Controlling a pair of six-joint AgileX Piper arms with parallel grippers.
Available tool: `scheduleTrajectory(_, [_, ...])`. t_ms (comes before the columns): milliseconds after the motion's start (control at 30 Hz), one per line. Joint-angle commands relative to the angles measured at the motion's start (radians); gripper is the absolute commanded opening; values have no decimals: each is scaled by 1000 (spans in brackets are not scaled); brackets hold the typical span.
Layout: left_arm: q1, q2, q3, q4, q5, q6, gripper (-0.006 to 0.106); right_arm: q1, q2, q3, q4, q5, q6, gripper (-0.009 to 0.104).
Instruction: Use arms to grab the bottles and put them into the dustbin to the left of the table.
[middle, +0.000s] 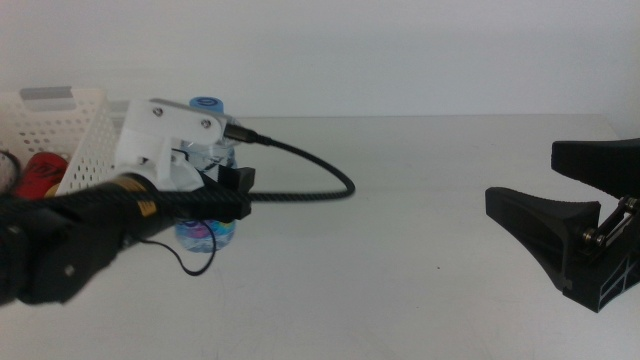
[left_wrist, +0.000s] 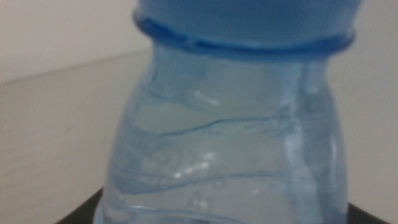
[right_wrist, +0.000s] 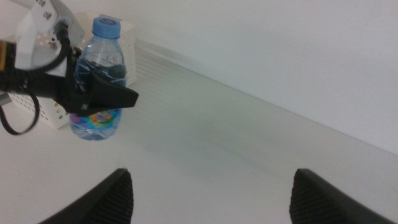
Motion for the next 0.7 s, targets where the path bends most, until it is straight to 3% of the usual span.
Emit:
scheduleTrajectory(0, [1,-78,-75,-19,27,-4,0,-5,-4,-24,-9,-69,-13,66])
scheduleTrajectory(233, [32,-95,-287,-16,496,-3,0,-5,-4,-24,-9,-69,-13,66])
scheduleTrajectory(467, [166,-57,-509,-21,843,102,0,-5,-4,-24,-9,-69,-13,66])
scheduleTrajectory(667, [354,56,-744,-150,1111,291,0,-5,-4,-24,-9,-69,-13,66])
